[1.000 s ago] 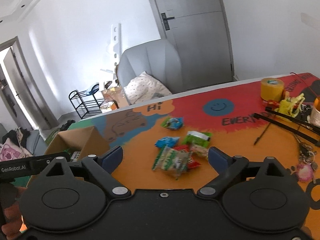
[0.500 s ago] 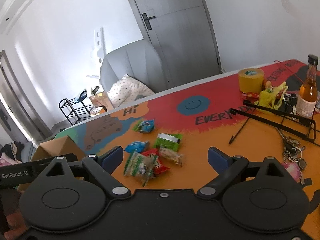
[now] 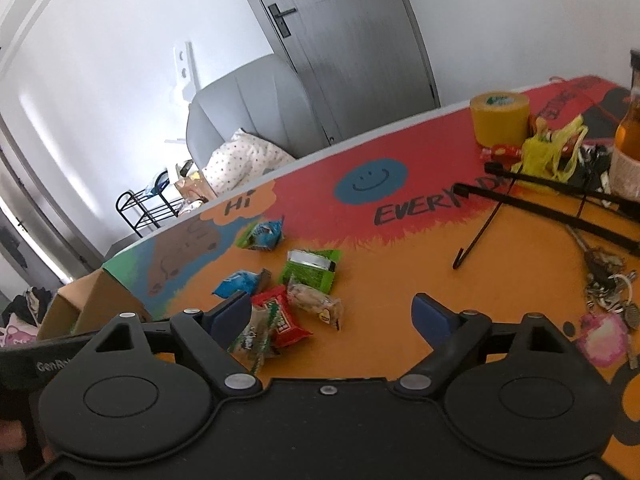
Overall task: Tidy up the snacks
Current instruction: 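Move both open tools back over the remaining snacks, then grasp the green cow-print bag with the left gripper while the right grasps the clear nut pack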
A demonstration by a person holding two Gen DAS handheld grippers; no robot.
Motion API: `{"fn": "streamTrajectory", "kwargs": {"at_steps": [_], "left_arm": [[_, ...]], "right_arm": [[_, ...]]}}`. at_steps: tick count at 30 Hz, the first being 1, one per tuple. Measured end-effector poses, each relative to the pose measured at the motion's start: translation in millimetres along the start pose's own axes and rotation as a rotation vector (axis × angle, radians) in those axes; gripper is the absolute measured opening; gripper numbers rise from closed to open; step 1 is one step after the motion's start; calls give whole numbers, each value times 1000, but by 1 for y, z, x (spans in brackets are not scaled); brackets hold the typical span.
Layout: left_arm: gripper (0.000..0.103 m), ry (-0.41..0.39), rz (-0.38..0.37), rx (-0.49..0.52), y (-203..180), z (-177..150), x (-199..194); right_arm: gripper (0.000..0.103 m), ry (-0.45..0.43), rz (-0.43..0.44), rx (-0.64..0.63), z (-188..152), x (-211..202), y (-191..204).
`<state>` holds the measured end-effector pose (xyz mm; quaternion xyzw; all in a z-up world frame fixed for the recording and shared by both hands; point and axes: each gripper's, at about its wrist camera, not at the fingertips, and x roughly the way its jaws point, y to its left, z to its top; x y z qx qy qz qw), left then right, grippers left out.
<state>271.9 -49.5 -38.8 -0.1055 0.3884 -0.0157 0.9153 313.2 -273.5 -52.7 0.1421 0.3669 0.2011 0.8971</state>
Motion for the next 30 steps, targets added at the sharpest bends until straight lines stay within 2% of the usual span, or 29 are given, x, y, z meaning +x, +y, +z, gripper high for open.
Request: {"fn": "streamTrajectory", "kwargs": {"at_steps": [4, 13, 16, 18, 20, 23, 30], "left_arm": [[92, 32, -9, 2, -3, -1, 20], [92, 100, -2, -10, -1, -8, 62], [92, 81, 7, 12, -4, -10, 66], [86, 74, -9, -4, -2, -9, 65], [69, 76, -10, -8, 1, -8, 62], [59, 84, -27, -40, 8, -6, 58], [56, 44, -28, -37, 16, 0, 36]], "right_arm": [[83, 31, -9, 29, 0, 15, -11], [82, 63, -28, 65, 0, 34, -29], [82, 76, -23, 63, -1, 40, -28], [82, 81, -20, 55, 0, 44, -25], [82, 82, -14, 50, 1, 47, -21], [82, 79, -5, 29, 5, 49, -14], [82, 90, -1, 0, 10, 60, 2]]}}
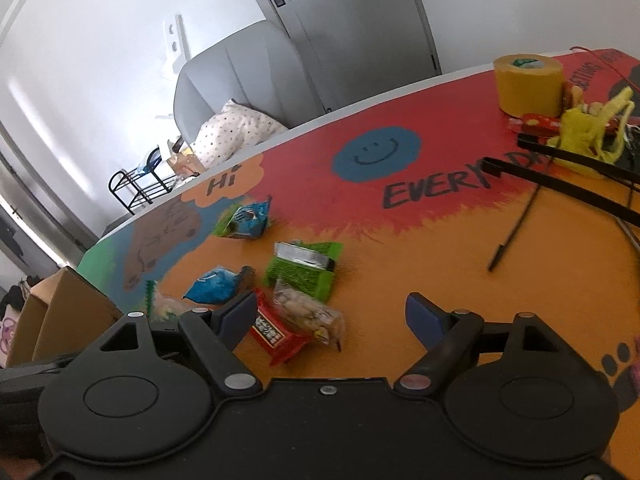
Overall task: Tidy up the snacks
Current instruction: 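Grasp the green cow-print bag with the left gripper while the right grasps the clear nut pack, then carry the green bag and nut pack with both grippers over the box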
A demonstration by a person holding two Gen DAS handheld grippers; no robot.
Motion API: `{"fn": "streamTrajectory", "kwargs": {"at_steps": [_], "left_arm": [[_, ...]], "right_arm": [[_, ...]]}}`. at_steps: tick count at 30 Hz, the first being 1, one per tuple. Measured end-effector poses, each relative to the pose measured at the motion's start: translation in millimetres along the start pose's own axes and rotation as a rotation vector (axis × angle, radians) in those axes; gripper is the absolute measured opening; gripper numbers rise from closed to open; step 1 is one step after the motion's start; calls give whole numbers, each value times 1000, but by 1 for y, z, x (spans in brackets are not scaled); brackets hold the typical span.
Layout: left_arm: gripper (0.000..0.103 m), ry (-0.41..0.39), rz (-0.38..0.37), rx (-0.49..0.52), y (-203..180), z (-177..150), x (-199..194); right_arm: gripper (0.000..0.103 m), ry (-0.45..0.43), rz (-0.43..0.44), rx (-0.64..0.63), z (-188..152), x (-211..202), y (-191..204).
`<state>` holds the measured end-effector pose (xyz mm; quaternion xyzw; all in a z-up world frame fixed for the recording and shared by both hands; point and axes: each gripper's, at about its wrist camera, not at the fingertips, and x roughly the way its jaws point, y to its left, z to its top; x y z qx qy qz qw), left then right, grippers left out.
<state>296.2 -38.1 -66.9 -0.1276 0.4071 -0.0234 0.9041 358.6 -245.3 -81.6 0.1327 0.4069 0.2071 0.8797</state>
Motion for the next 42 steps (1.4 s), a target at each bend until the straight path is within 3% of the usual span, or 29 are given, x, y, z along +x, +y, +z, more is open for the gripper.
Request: {"fn": "streamTrajectory", "kwargs": {"at_steps": [11, 15, 17, 18, 19, 20, 29, 42], "left_arm": [[57, -31, 38, -16, 19, 4, -19], [57, -36, 53, -24, 23, 3, -23], [57, -39, 60, -29, 25, 2, -25], [57, -42, 65, -32, 25, 2, -27], [57, -46, 69, -36, 25, 2, -28], [57, -49, 70, -41, 25, 2, -30], [57, -86, 78, -34, 23, 5, -48], [57, -156, 95, -38, 34, 10, -85]], "right_arm": [[80, 33, -28, -78, -2, 19, 25], [64, 36, -65, -144, -9, 27, 32], [43, 36, -45, -157, -10, 25, 34], [38, 46, -18, -139, -9, 24, 33], [22, 43, -24, -139, -8, 22, 33], [18, 37, -43, -150, -7, 20, 35], [17, -8, -27, -169, -11, -4, 44], [17, -60, 17, -235, -9, -25, 89]]}}
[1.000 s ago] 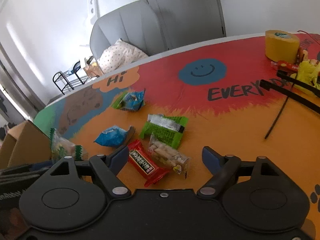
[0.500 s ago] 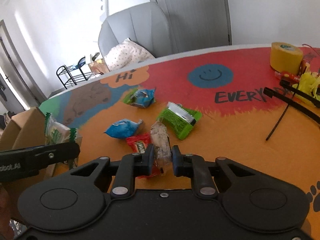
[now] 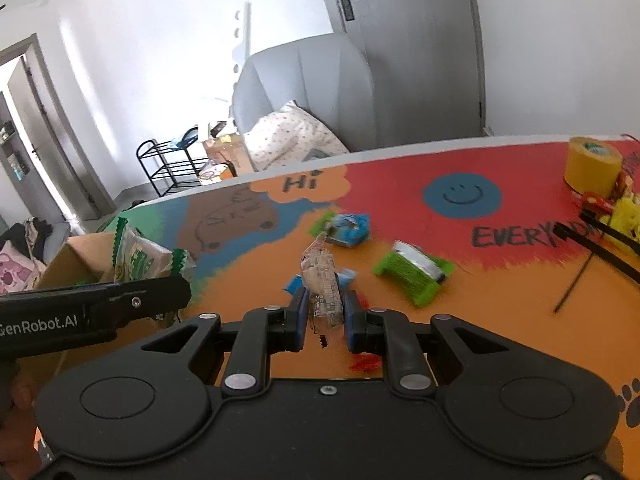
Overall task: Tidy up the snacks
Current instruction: 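Carry the green bag and nut pack with both grippers over the box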
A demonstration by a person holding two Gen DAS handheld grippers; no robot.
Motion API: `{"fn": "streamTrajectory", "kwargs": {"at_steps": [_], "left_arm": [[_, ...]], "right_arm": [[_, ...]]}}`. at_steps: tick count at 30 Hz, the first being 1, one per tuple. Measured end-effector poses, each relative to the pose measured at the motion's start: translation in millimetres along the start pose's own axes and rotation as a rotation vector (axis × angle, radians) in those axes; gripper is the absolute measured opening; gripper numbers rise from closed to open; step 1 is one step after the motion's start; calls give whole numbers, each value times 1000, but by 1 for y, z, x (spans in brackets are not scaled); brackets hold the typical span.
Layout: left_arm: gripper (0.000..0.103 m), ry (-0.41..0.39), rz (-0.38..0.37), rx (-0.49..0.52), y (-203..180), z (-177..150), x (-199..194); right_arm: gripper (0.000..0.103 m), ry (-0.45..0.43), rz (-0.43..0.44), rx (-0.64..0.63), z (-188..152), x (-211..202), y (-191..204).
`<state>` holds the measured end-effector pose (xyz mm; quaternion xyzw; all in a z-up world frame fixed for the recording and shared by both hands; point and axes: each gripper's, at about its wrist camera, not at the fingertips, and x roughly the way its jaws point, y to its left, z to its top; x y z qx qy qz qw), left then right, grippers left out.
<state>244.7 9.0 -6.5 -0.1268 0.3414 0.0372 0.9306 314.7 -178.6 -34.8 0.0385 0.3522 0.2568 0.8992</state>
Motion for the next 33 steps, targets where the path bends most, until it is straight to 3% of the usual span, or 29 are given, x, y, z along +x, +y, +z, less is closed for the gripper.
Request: {"fn": "streamTrajectory", "kwargs": {"at_steps": [24, 33], "left_arm": [[57, -103, 67, -92, 67, 2, -65], [57, -97, 124, -132, 103, 1, -82]], "right_arm": [[17, -48, 87, -96, 8, -21, 83], [17, -59, 111, -118, 10, -23, 111]]}}
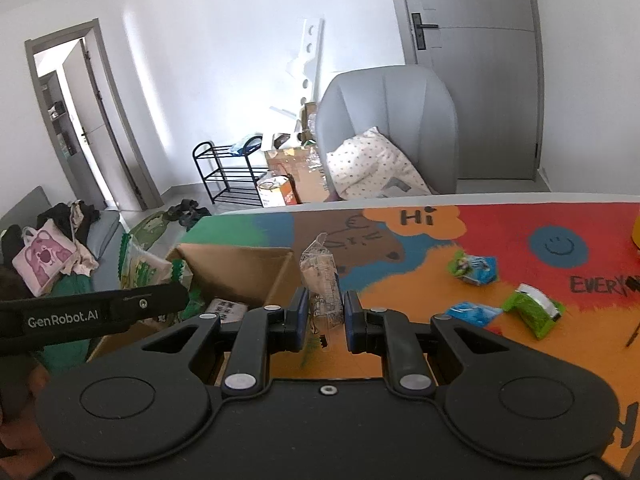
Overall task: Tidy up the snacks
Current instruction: 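Carry the green bag and nut pack with both grippers over the box, then open both grippers to drop the green bag and nut pack into the box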
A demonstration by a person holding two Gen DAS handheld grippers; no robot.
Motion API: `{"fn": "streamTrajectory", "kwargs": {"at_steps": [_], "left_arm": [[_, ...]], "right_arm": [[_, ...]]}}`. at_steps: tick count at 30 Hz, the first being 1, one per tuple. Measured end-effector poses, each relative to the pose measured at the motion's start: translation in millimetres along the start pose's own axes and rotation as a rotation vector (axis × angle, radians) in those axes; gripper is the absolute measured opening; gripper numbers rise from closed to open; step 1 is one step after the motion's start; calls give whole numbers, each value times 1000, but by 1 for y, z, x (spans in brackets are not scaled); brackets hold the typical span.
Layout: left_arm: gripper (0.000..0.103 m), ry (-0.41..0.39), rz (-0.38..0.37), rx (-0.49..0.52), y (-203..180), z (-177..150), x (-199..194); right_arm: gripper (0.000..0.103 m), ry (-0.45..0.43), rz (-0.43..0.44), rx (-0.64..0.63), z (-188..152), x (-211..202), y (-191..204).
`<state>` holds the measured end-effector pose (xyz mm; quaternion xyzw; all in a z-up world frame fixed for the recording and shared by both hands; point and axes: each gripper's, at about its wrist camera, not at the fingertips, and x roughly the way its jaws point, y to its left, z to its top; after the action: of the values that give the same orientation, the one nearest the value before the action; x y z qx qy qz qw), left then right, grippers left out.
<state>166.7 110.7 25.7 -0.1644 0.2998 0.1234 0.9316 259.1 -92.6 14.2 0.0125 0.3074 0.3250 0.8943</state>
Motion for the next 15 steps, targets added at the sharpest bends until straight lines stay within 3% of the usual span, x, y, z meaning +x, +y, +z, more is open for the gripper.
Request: {"fn": "streamTrajectory", "kwargs": {"at_steps": [6, 11, 15], "left_arm": [[60, 36, 21, -9, 20, -3, 2], [74, 38, 51, -40, 38, -4, -3], [76, 22, 51, -61, 50, -4, -12]], "right_arm": [[17, 9, 30, -26, 1, 7, 21], [17, 23, 60, -39, 0, 15, 38], [17, 35, 87, -44, -1, 21, 52]]}}
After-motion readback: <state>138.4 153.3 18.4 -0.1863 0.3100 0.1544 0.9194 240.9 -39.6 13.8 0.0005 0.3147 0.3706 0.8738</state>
